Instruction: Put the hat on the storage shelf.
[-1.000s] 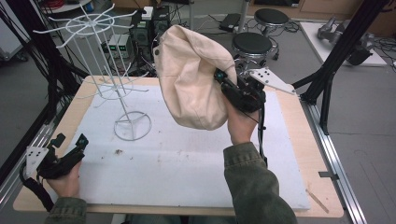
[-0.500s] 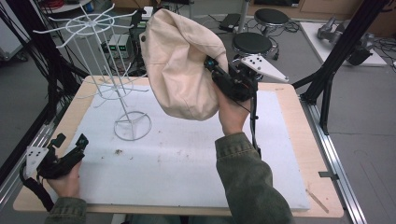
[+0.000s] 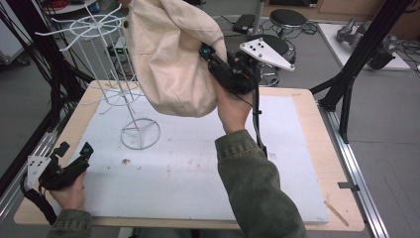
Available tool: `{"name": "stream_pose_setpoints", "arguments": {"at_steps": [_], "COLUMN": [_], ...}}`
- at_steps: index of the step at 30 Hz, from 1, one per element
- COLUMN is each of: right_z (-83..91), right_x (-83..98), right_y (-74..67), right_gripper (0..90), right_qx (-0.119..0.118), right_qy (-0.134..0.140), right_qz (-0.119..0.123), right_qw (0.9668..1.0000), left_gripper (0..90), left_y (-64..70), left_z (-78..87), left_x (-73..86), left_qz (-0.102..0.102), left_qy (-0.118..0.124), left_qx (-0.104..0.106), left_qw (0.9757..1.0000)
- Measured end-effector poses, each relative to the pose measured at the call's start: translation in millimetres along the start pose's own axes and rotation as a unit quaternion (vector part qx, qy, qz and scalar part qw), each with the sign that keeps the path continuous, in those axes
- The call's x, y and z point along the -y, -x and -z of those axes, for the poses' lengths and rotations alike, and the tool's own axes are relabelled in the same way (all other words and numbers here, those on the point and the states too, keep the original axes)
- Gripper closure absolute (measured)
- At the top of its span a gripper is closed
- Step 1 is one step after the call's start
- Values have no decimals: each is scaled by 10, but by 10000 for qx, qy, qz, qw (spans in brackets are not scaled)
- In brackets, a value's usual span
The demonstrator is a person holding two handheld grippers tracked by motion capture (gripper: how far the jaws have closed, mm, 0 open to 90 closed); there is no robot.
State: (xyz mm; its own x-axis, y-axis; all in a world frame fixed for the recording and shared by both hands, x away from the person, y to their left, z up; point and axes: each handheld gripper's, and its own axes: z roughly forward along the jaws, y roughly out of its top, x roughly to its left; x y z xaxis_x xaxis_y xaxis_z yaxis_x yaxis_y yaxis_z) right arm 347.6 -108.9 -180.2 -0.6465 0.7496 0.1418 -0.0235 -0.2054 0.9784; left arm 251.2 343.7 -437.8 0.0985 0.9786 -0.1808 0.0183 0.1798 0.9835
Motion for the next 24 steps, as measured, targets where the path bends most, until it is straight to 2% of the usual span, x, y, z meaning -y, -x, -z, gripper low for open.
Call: {"name": "stream_pose_setpoints", "arguments": {"at_steps": [3, 6, 11, 14, 20, 24], "right_z": [-78, -163, -295, -351, -437, -443], "right_x": [-34, -56, -19, 67, 298, 477], "right_y": [-38, -60, -103, -120, -106, -48], "right_gripper": [738, 737, 733, 731, 730, 728], "right_qx": [3, -47, -125, -123, -176, -117], "right_qy": [61, 127, 187, 167, 48, -107], "right_qz": [7, -101, -160, -105, -212, -238], "right_qw": [10000, 9999, 9996, 9997, 9996, 9996], "left_gripper": [219, 218, 218, 218, 219, 219], "left_y": [-8, -15, -28, -41, -64, -80], "left_z": [2, 4, 8, 18, 39, 59], "left_x": [1, 1, 3, 2, 5, 0], "left_qz": [18, 32, 59, 76, 148, 175], "left_qy": [5, -11, 8, 9, 38, 49], "left_qx": [0, 2, -6, -20, -35, -67], "left_qw": [10000, 10000, 10000, 10000, 9999, 9998]}}
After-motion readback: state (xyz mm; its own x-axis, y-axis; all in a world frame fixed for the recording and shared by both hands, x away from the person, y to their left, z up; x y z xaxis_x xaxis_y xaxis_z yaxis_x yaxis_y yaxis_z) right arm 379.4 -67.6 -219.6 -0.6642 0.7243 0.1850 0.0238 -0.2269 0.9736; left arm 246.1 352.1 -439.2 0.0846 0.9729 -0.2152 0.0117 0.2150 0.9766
